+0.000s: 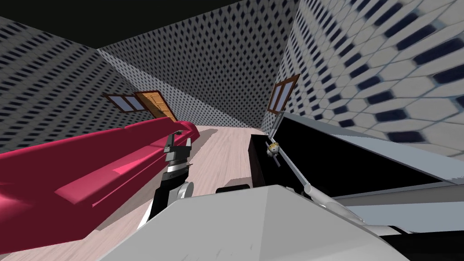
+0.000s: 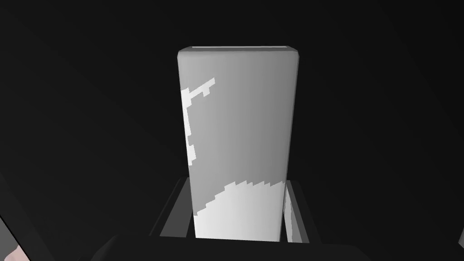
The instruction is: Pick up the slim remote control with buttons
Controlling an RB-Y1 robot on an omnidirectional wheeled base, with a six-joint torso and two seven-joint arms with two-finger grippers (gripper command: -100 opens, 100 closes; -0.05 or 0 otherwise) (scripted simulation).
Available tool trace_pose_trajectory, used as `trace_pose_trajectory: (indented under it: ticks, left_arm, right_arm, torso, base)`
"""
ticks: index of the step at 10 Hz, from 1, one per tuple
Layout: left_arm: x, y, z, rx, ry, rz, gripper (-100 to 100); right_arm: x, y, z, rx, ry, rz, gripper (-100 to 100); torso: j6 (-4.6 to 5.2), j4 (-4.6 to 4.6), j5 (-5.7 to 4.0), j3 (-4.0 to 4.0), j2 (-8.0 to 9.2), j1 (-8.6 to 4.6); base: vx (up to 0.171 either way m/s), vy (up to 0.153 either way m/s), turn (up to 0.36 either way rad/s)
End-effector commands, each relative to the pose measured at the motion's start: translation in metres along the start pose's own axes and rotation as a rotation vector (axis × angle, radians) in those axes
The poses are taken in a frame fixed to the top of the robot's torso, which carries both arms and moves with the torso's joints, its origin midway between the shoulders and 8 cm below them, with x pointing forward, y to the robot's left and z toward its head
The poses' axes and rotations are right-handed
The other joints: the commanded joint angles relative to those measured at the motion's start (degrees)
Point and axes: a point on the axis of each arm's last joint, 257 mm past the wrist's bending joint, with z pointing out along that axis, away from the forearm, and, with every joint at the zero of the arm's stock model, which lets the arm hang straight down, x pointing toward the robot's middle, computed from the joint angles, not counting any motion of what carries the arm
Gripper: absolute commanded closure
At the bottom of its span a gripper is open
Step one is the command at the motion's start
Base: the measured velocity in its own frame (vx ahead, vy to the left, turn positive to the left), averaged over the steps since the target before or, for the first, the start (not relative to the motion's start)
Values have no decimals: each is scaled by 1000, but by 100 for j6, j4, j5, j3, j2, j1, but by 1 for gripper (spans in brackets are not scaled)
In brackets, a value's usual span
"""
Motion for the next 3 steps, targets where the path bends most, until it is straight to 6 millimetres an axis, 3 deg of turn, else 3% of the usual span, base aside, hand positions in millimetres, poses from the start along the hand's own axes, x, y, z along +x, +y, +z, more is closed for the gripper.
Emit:
trace_pose_trajectory:
  ticks: [1, 2, 3]
  left_arm:
    - [0, 0, 0, 0, 0, 0, 0]
    - [0, 0, 0, 0, 0, 0, 0]
    - [0, 0, 0, 0, 0, 0, 0]
  right_arm:
    - [0, -2, 0, 2, -4, 34, 100]
    - [0, -2, 0, 2, -3, 16, 100]
    - [0, -2, 0, 2, -3, 20, 0]
  torso:
    - [0, 0, 0, 0, 0, 0]
    - [5, 0, 0, -1, -3, 0]
    - [8, -3, 1, -10, -20, -2]
  base:
    - [-97, 1, 99]
    - [-32, 0, 15]
    - [-7, 0, -3]
